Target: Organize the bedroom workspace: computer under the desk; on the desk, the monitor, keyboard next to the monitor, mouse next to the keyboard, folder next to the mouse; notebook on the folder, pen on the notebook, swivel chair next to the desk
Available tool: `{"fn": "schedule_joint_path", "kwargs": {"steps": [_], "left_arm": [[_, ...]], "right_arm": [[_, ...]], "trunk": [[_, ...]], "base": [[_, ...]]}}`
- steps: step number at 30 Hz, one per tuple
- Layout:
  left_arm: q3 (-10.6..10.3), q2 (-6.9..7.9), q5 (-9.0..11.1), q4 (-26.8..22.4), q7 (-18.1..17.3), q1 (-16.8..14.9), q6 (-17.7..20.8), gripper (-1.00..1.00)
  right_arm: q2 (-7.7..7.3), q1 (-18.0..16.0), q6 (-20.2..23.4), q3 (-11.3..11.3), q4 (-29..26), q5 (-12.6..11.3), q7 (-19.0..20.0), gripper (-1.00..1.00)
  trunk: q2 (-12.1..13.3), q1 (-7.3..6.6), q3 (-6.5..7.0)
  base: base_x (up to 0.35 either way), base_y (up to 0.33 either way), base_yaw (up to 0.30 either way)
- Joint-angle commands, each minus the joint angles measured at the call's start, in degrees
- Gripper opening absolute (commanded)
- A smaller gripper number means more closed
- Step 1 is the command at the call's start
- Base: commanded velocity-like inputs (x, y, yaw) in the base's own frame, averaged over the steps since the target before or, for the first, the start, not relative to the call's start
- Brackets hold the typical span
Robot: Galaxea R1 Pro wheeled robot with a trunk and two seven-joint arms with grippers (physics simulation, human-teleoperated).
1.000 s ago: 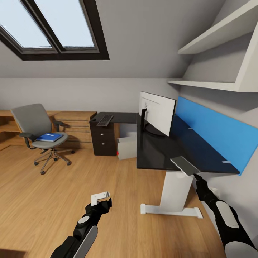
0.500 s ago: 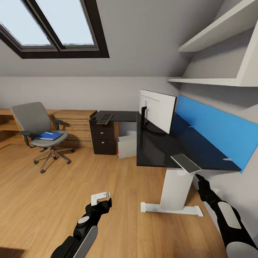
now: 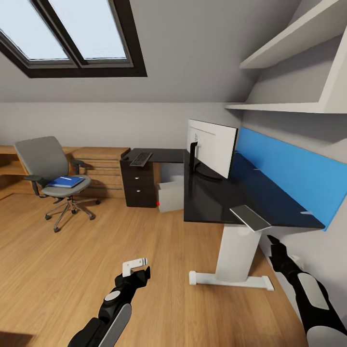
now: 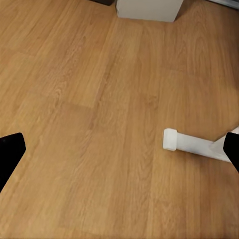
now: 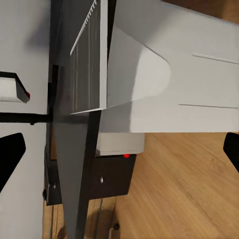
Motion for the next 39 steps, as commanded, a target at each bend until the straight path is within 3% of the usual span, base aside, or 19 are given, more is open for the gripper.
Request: {"fn": "schedule_joint_path", "kwargs": {"steps": [1,6,11,14,18,29,39], "left_arm": [[-0.18,0.07,0.44,-0.08,0.51,-0.06,0.11,1.0],[-0.18,0.1,0.45,-0.09,0.51,-0.06,0.09,1.0],[-0.24,0.19,0.44,-0.03,0.45,-0.06,0.1,1.0],[-0.26,0.29,0.37,0.85,0.37,-0.06,0.05,1.0],[-0.32,0.32,0.24,1.38,0.34,-0.06,0.03,1.0],[-0.36,0.33,0.18,1.62,0.34,-0.06,-0.06,1.0],[-0.36,0.33,0.11,1.96,0.34,-0.06,-0.13,1.0]], "right_arm": [[0.02,-0.04,0.36,-0.23,-0.03,-0.31,-0.02,1.0],[-0.03,-0.04,0.85,-1.09,0.05,-1.29,-0.19,1.0],[-0.55,-0.04,3.61,-1.55,0.55,-3.71,-0.3,1.0],[-0.97,-0.04,6.34,-1.67,0.77,-7.06,-0.32,1.0],[-1.43,-0.04,7.21,-1.75,1.43,-9.15,-0.31,1.0],[-2.38,-0.04,7.26,-1.89,4.59,-10.01,-0.32,1.0],[-4.12,-0.12,6.96,-1.9,8.3,-10.02,-2.03,1.0]], "trunk": [[-0.03,0.0,-0.06],[-0.03,0.0,-0.06],[-0.03,0.0,-0.06],[-0.03,0.0,-0.06],[-0.03,0.0,-0.06],[-0.03,0.0,-0.06],[-0.03,0.0,-0.06]], "base": [[0.0,0.0,0.0],[0.0,0.0,0.0],[0.0,0.0,0.0],[0.021,0.0,0.0],[0.187,0.0,0.0],[0.264,0.0,0.0],[0.086,0.0,0.0]]}}
